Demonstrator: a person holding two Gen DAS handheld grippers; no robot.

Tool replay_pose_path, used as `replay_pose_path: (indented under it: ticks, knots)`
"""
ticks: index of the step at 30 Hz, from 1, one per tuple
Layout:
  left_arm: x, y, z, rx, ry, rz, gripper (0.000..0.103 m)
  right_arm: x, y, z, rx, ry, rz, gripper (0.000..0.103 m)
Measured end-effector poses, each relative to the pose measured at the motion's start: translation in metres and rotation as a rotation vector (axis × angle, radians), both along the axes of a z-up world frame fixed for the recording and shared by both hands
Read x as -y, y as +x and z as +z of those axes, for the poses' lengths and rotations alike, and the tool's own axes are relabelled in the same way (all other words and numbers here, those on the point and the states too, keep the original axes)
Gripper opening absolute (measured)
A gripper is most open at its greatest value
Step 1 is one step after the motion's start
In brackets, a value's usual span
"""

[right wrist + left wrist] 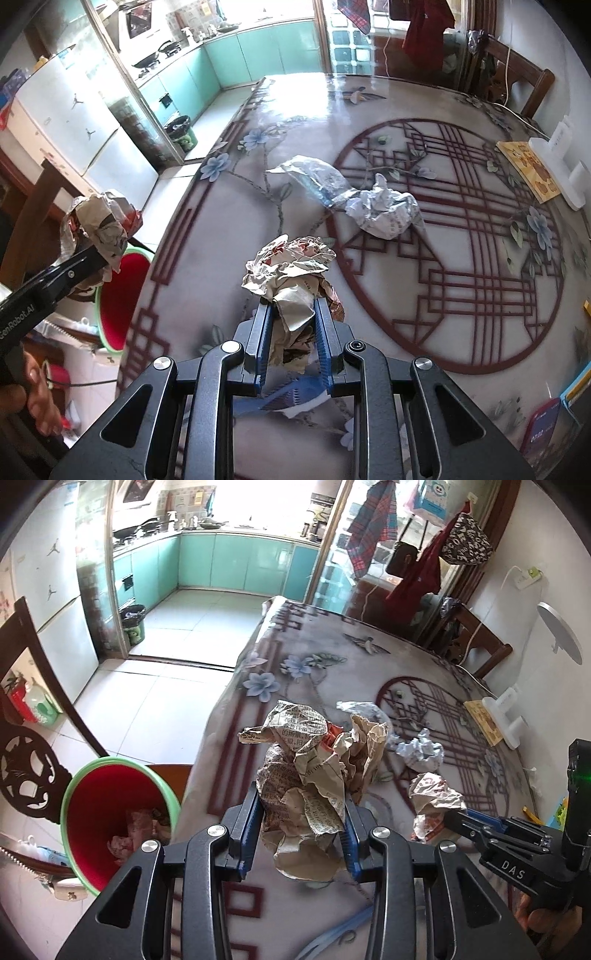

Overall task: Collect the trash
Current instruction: 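Carry the crumpled newspaper and foil paper over the red bucket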

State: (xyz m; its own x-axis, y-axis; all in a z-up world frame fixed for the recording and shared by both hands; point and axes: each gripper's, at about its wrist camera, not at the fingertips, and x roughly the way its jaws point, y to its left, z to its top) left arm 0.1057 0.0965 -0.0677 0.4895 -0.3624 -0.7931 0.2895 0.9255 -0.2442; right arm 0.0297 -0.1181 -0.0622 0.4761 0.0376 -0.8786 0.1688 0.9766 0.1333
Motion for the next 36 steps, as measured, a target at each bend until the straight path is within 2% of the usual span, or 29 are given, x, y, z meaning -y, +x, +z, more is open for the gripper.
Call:
replay_pose_path:
  ticks: [21, 36]
  knots:
    - [-0.04, -0.006, -0.006, -0.009, 0.011, 0.074, 0.036, -0.03, 0.006, 0.003, 0.008, -0.008, 0.058, 0.021]
    - [-0.089, -0.008, -0.018, -0.026, 0.005, 0.167, 0.036, -0.064, 0.014, 0.006, 0.019, -0.004, 0.111, 0.021]
